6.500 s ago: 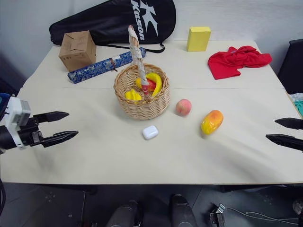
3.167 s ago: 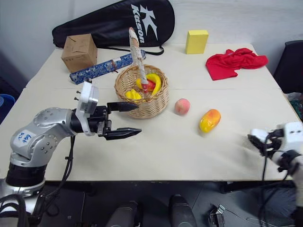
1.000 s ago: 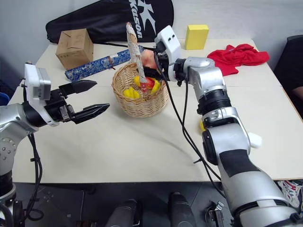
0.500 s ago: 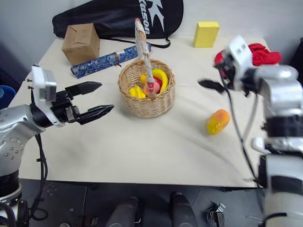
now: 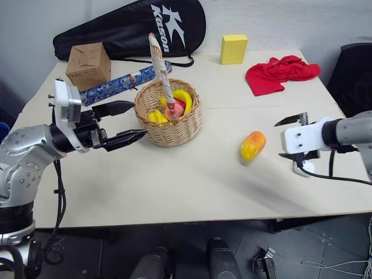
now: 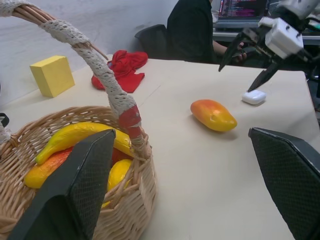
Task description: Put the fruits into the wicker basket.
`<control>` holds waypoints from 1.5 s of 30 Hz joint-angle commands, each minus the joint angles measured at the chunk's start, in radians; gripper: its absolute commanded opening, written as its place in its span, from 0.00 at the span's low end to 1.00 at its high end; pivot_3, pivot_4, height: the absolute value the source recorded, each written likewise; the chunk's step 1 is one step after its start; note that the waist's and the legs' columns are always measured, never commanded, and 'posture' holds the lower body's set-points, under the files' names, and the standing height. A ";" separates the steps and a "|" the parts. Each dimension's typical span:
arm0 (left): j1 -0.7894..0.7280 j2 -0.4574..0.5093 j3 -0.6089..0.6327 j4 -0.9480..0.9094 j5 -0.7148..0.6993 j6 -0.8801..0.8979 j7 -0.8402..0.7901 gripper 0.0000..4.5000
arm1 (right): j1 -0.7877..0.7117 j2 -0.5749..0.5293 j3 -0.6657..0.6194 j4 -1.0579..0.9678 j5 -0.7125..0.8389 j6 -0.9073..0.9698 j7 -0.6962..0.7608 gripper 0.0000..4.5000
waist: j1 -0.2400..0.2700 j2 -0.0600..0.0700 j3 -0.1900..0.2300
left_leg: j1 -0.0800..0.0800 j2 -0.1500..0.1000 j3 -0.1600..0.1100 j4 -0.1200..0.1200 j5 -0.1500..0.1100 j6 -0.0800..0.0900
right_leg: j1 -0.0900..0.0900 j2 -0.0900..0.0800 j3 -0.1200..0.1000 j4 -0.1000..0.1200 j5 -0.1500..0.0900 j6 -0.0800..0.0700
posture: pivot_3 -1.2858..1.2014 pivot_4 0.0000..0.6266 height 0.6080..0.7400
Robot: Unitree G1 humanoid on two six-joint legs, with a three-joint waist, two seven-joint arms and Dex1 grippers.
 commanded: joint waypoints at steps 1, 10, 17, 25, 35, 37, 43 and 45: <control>-0.021 0.001 0.011 -0.013 -0.001 -0.018 -0.005 1.00 | -0.081 0.031 0.044 0.098 -0.110 -0.178 -0.093 0.99 | 0.000 0.000 0.000 | -0.002 0.000 0.000 0.000 0.001 -0.002 | -0.002 0.000 0.000 0.000 0.000 0.000 | 0.52 0.24 1.00; -0.010 0.013 0.031 -0.038 -0.013 -0.004 0.000 1.00 | -0.258 0.158 0.203 0.385 -0.365 -0.330 -0.306 0.99 | 0.010 0.000 0.000 | -0.009 -0.001 0.007 0.001 0.001 -0.002 | -0.012 -0.001 0.007 0.002 0.000 0.001 | 0.52 0.24 1.00; -0.002 0.028 0.032 -0.087 -0.061 0.038 -0.021 1.00 | -0.274 0.193 0.175 0.471 -0.274 -0.316 -0.265 0.73 | 0.010 0.000 0.000 | -0.009 0.000 0.007 0.001 0.001 -0.002 | -0.011 0.000 0.015 0.002 0.001 0.001 | 0.52 0.24 1.00; 0.011 0.040 0.027 -0.130 -0.102 0.071 -0.046 1.00 | -0.231 0.258 -0.010 0.275 0.210 0.116 0.044 0.57 | 0.000 0.000 0.000 | -0.008 0.001 0.007 0.001 0.001 -0.002 | -0.011 0.002 0.017 0.003 0.001 0.001 | 0.52 0.24 1.00; -0.013 0.052 0.033 -0.136 -0.127 0.081 -0.045 1.00 | -0.568 0.683 -0.155 0.277 0.378 0.877 -0.287 0.57 | -0.007 0.000 0.000 | -0.009 0.006 0.007 0.001 0.000 -0.005 | -0.017 0.005 0.017 0.012 0.000 -0.004 | 0.52 0.24 1.00; -0.009 0.055 0.039 -0.137 -0.126 0.080 -0.040 1.00 | -0.618 0.737 -0.177 0.324 0.407 0.933 -0.295 0.57 | -0.006 0.000 0.000 | -0.010 0.006 0.006 0.001 0.000 -0.005 | -0.016 0.005 0.016 0.011 0.000 -0.004 | 0.52 0.24 1.00; 0.025 0.058 0.067 -0.160 -0.130 0.076 -0.012 1.00 | -0.694 0.817 -0.183 0.458 0.413 1.003 -0.296 0.79 | -0.007 0.000 0.000 | -0.013 0.005 0.006 0.001 -0.002 -0.003 | -0.017 0.003 0.016 0.009 0.000 -0.004 | 0.52 0.24 1.00; 0.047 0.059 0.085 -0.172 -0.133 0.076 0.000 1.00 | -0.695 0.808 -0.175 0.466 0.404 1.001 -0.279 0.94 | -0.008 0.000 0.000 | -0.014 0.005 0.006 0.001 -0.003 -0.003 | -0.017 0.003 0.016 0.007 0.000 -0.004 | 0.52 0.24 1.00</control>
